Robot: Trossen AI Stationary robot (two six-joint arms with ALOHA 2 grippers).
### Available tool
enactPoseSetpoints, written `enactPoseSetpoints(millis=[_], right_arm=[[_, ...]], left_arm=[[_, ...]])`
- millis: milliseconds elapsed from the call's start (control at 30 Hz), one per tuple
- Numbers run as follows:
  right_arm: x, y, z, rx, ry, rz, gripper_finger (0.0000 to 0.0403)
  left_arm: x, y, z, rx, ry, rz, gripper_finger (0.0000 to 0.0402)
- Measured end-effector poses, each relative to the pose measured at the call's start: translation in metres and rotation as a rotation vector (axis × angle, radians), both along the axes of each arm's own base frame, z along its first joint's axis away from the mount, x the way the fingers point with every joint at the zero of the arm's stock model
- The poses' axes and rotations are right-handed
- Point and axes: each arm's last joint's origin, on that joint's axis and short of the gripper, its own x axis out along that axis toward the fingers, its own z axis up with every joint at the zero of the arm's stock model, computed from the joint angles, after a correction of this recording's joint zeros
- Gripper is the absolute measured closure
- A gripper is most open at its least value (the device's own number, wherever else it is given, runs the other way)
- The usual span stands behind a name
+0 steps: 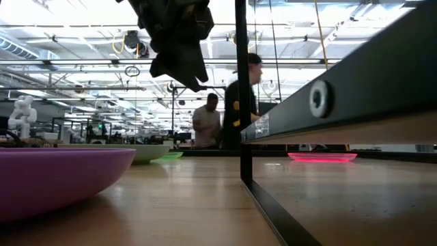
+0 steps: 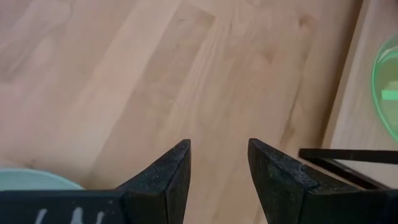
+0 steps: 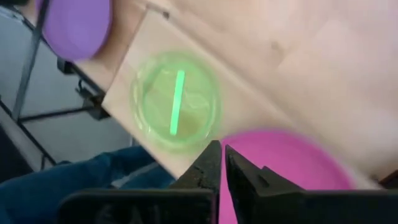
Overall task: Place and stack plates onto a shelf
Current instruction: Stack the orange plate on top of the green plate on the shelf
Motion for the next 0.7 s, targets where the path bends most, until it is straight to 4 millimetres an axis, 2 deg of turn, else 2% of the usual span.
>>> enactPoseSetpoints(millis=[333, 700], right_arm=[[0.015, -0.053, 0.01, -0.123, -0.087, 0.086, 0.0399], [0.018, -0.102, 0.015, -0.315, -0.108, 0.254, 0.0399]], left_arm=[[0.0, -0.001, 0.0, -0.044, -0.002, 0.075, 0.0236], [0.0, -0.001, 0.0, -0.096, -0.008, 0.131, 0.0236]])
